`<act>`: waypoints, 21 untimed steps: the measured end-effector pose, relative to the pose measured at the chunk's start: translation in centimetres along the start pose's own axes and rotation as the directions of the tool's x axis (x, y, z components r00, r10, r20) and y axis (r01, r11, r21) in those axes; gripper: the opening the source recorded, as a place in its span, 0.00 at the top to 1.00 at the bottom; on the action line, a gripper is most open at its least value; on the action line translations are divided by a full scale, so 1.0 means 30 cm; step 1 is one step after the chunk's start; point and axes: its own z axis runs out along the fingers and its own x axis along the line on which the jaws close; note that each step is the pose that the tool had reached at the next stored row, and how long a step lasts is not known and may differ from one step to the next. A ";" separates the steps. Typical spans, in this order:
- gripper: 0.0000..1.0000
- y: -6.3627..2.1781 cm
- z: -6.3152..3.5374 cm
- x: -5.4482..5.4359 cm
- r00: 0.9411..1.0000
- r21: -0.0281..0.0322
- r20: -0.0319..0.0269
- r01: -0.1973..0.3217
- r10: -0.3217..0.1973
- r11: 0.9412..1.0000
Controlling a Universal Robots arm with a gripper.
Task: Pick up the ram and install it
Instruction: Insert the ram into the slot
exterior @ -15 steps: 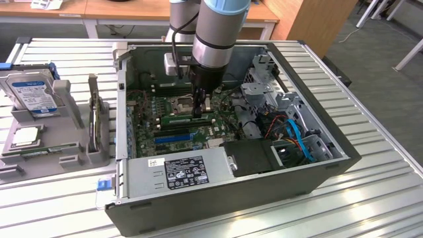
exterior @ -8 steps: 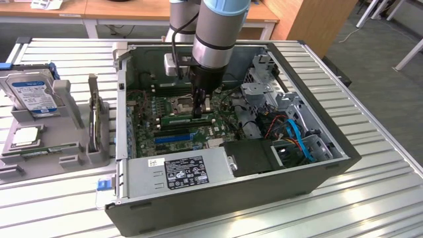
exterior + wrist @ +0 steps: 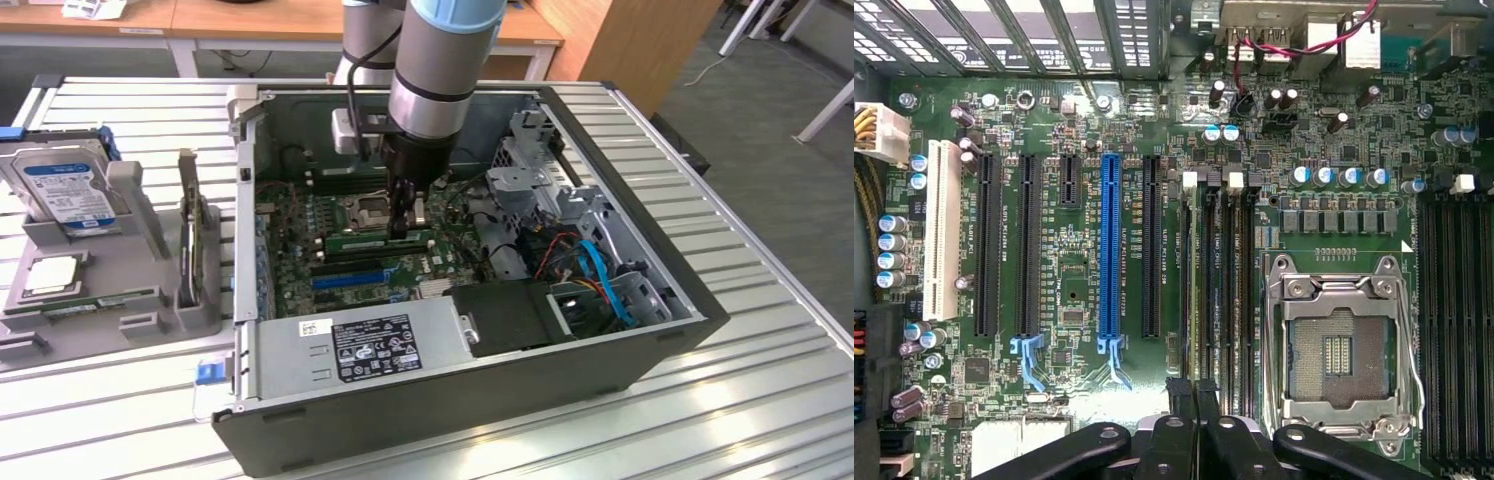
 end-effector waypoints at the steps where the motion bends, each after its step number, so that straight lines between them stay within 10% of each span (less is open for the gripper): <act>1: 0.88 0.000 0.001 0.000 1.000 0.000 0.000 0.000 0.000 1.000; 21: 0.88 0.000 0.006 0.000 1.000 0.000 0.000 0.005 -0.005 1.000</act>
